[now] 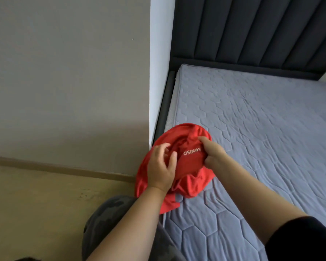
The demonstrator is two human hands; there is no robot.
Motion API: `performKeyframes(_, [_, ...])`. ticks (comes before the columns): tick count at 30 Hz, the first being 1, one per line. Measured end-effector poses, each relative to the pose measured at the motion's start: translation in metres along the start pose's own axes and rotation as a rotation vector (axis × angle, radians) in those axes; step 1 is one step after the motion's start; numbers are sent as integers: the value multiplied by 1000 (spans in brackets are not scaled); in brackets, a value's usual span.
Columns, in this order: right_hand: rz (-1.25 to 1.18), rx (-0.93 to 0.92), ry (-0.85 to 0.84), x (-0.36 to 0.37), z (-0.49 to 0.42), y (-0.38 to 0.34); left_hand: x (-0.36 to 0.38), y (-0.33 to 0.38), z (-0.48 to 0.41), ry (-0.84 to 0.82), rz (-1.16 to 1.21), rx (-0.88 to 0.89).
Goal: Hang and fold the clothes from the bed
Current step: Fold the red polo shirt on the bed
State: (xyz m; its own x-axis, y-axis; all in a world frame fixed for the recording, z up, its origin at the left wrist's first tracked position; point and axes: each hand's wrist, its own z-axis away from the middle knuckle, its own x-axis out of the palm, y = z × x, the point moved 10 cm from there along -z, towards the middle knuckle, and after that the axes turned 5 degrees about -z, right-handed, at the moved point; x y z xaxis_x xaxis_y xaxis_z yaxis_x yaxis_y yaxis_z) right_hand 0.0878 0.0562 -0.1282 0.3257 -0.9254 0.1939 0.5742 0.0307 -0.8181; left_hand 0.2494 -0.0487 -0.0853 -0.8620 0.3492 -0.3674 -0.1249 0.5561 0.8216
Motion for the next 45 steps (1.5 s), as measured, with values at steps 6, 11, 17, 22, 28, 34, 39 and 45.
performKeyframes(6, [-75, 164, -243, 35, 5, 17, 52, -39, 17, -376, 397, -454])
performKeyframes(11, [800, -357, -229, 23, 1, -12, 35, -60, 7, -241, 341, -540])
performKeyframes(17, [1500, -654, -467, 61, 9, 9, 38, -39, 6, -351, 252, -374])
performKeyframes(22, [1056, -602, -388, 77, 27, -13, -7, -36, -14, -168, 291, -429])
performKeyframes(28, [912, -749, -435, 164, 87, -44, -113, -6, -72, 41, 324, -427])
performKeyframes(34, [722, -895, -594, 265, 198, -77, -247, 56, -113, 195, 264, -338])
performKeyframes(39, [662, -931, -865, 331, 304, -77, -366, 107, -106, 286, 156, -269])
performKeyframes(45, [468, -864, -1071, 390, 395, -73, -471, 152, -77, 264, 204, -278])
